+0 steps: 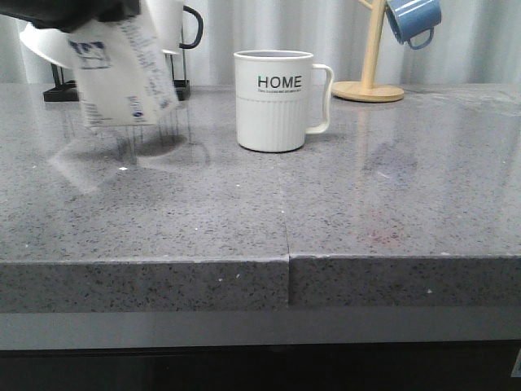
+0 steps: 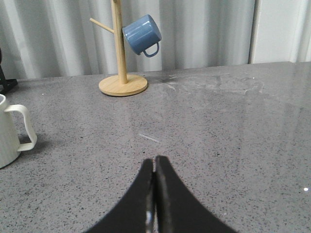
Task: Place milk next to cup
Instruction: 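Lift the milk carton and carry it toward the mug, then lower the carton onto the table beside the mug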
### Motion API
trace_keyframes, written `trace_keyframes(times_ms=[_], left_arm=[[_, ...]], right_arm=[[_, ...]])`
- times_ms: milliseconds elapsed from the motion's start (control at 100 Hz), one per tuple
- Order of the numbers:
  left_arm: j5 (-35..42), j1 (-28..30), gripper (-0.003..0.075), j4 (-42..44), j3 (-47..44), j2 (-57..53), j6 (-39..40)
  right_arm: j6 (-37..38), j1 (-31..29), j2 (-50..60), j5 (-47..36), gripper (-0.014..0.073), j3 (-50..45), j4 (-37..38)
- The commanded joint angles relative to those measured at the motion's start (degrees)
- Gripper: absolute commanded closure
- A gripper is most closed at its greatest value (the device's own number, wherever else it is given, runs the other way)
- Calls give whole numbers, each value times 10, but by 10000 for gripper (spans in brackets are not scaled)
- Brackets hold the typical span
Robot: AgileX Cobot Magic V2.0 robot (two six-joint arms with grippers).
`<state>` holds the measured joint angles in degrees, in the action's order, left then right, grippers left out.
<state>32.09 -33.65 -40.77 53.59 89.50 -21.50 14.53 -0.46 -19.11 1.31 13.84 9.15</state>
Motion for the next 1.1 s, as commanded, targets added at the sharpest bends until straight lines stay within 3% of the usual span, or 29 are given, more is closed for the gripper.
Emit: trace_keyframes(times_ms=[0,150,520,1090], left_arm=[[151,-23,656,7,59,-15,-28],[169,-44,656,-48,92,17,-87],[210,-69,656,-76,98,52,-87],[213,-82,656,-110,98,65,-90]], right_arm=[[0,-3,-1,-41,715,14,7],[0,-3,-1,-41,715,14,7],[0,-3,-1,-41,715,14,7],[0,-3,-1,-41,715,14,7]])
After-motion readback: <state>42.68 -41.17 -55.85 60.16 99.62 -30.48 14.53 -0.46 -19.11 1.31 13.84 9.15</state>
